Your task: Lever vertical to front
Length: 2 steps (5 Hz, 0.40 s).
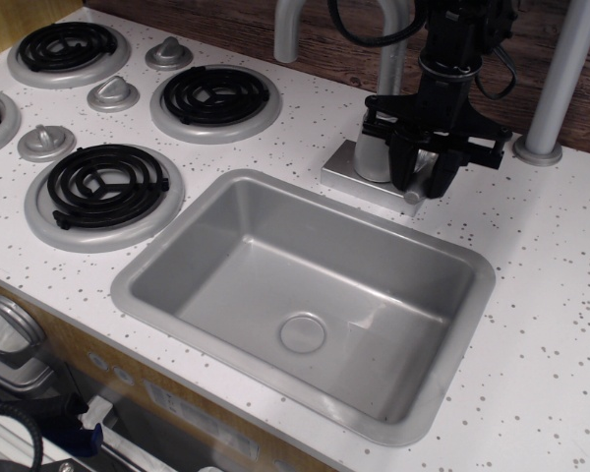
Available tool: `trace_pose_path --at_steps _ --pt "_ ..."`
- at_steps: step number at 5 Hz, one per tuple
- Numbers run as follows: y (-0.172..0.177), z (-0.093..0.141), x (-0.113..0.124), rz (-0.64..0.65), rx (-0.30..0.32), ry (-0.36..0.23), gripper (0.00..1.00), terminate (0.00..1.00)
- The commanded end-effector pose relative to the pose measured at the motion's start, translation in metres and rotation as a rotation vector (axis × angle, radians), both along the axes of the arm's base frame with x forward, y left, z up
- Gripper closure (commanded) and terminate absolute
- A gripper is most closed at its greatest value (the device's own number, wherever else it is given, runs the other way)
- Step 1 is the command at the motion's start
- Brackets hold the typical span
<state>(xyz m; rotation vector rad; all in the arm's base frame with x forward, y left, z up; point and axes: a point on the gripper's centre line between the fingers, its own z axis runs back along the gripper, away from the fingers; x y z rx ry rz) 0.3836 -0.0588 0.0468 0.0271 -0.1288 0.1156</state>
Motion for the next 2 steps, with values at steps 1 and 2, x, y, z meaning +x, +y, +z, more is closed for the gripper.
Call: trace_pose_path --at_steps 1,2 --pt "-0.008 0.031 -0.003 0.026 0.056 -0.040 0.00 0.00" --pt "-0.014 0.048 -0.014 0.055 0.106 -0.056 0.00 1.00"
